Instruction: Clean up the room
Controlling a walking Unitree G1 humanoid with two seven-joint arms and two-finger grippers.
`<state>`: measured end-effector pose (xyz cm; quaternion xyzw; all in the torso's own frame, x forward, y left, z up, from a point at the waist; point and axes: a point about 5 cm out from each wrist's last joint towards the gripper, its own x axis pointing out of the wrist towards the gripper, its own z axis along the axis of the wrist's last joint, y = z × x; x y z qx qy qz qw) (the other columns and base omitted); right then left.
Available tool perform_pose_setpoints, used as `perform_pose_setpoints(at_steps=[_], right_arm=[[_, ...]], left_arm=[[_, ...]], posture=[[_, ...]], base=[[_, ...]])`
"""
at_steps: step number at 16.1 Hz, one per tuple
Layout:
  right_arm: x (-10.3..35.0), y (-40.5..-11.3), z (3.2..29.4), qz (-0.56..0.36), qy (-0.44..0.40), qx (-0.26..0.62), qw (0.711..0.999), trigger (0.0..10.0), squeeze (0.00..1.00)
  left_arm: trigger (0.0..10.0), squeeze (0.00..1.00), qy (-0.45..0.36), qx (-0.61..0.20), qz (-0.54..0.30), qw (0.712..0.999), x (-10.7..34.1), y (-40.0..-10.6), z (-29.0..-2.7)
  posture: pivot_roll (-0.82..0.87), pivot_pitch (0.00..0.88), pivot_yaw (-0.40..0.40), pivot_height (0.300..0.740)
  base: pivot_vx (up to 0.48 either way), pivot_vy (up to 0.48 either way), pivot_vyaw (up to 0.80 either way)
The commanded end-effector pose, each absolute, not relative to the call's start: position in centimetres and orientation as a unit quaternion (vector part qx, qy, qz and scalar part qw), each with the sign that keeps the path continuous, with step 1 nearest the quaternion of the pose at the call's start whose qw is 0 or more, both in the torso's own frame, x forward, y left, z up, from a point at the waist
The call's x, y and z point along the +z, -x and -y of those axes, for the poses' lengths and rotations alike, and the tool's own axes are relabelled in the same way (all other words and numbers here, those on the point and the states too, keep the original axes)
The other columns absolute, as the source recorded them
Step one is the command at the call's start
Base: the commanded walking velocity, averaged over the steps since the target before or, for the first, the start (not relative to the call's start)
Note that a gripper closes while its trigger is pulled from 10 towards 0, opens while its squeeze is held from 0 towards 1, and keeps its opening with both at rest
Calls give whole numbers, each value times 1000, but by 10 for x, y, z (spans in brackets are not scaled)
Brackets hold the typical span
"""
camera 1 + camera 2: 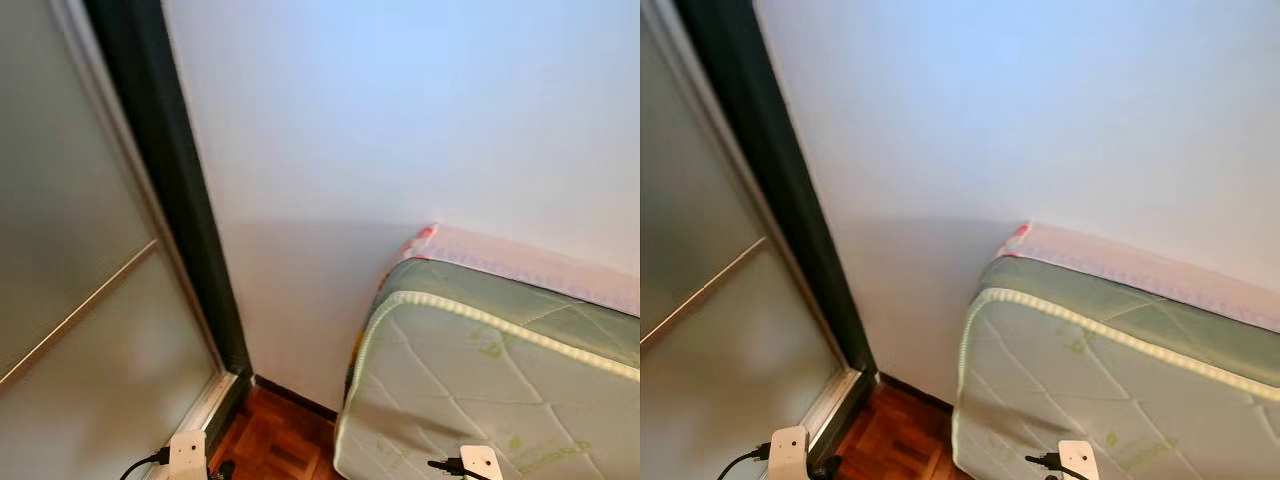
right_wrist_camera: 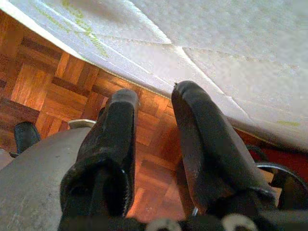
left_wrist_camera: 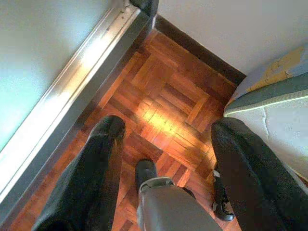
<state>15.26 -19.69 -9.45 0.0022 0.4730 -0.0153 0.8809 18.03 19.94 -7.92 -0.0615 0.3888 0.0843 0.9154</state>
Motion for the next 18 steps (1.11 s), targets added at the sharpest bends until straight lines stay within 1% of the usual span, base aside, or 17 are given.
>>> perform_pose_setpoints(at_steps=[1,18], right_arm=[[-65,-218,200,-447,-58,-54,891,10000,0],[-63,-223,197,-448,-56,-57,890,10000,0]], left_arm=[[10000,0,72,49,-365,927,-54,-235,-181],[10000,0,78,53,-364,927,-55,-234,-181]], posture=[[48,0,-97,740],[46,0,-94,740]], base=[[0,0,-788],[0,0,-785]])
